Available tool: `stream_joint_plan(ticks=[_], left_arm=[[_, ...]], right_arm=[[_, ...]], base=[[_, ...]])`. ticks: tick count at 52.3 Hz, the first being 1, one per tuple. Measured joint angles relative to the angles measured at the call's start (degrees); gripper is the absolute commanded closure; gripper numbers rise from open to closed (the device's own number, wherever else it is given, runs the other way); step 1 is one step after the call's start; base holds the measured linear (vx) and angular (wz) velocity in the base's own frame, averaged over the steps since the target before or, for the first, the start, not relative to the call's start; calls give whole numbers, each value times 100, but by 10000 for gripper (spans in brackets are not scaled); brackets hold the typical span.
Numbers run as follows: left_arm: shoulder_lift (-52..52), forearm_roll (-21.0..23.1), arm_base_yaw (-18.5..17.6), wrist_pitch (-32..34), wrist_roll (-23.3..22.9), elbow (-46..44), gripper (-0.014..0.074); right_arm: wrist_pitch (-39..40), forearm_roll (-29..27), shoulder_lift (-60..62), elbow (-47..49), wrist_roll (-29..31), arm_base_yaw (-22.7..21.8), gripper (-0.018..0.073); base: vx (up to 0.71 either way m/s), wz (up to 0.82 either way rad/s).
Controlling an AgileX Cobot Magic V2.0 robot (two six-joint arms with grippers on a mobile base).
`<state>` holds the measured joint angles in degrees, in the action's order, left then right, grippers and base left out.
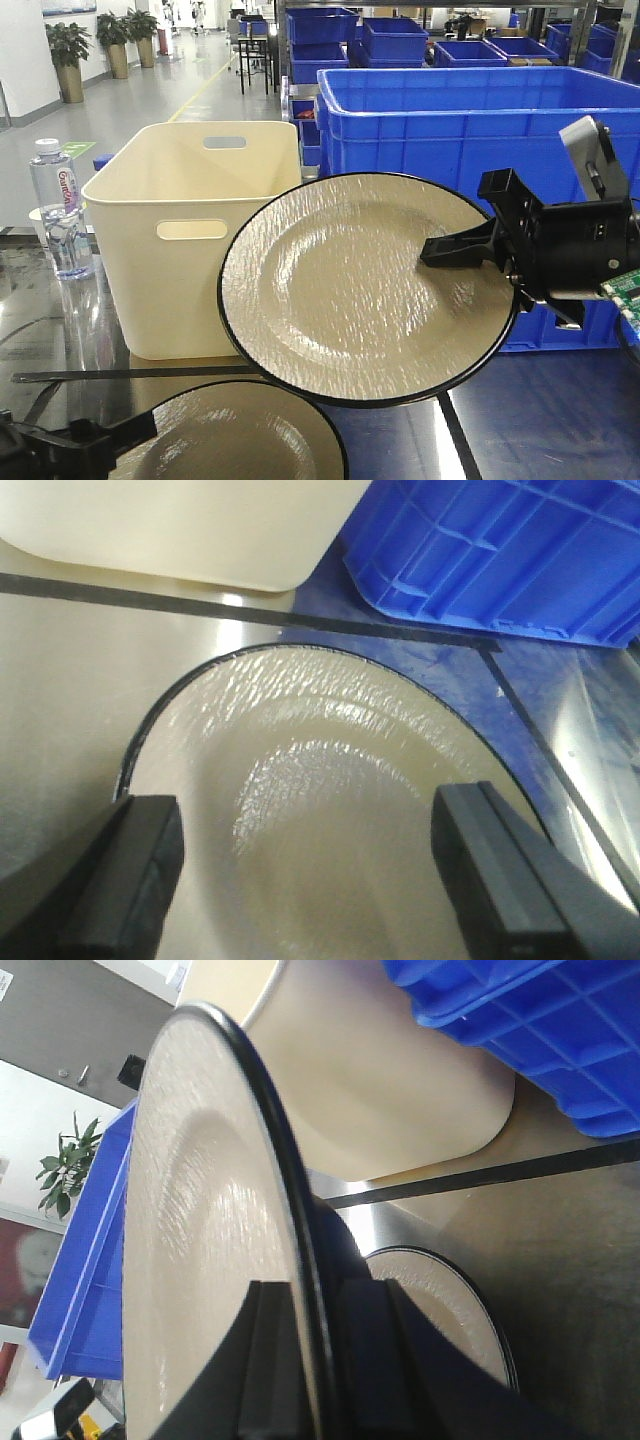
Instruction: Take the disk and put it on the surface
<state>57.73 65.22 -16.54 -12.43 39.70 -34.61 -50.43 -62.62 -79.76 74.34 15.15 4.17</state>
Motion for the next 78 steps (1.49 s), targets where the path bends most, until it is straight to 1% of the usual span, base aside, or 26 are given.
stream_joint_plan(ticks=[4,8,11,15,24,30,37,45,53,60,70,74,78], left_arm=[[-245,0,40,-10,0,0,5],[-610,0,53,74,0,0,12],[-893,-1,53,199,0,0,11],[-1287,-1,53,409,0,0,11],[-1964,4,53,835,0,0,11],[-2134,4,53,915,0,0,11],[-2183,4,53,915,0,0,11],[-2188,4,53,915,0,0,11],[-2188,4,53,915,0,0,11],[-2188,4,53,915,0,0,11],[-2188,4,53,915,0,0,11],[-2188,4,53,915,0,0,11],[-2188,4,53,915,0,0,11]], right_arm=[[-19,0,0,0,214,0,566],[-54,0,-26,0,654,67,566],[5,0,-75,0,891,180,566],[162,-6,-226,0,1098,467,566],[666,-96,-862,0,1054,1243,566],[844,-122,-1353,0,928,1560,566],[908,-220,-1800,0,848,1735,560],[929,-387,-2111,0,848,1771,538],[773,-403,-2322,0,818,1771,473],[653,-403,-2401,0,887,1771,399],[562,-416,-2401,31,1338,1771,239],[522,-161,-2390,37,1564,1771,162],[454,199,-2368,37,1633,1753,102]], base=[[0,0],[0,0],[0,0],[0,0],[0,0],[0,0],[0,0],[0,0],[0,0],[0,0],[0,0],[0,0],[0,0]])
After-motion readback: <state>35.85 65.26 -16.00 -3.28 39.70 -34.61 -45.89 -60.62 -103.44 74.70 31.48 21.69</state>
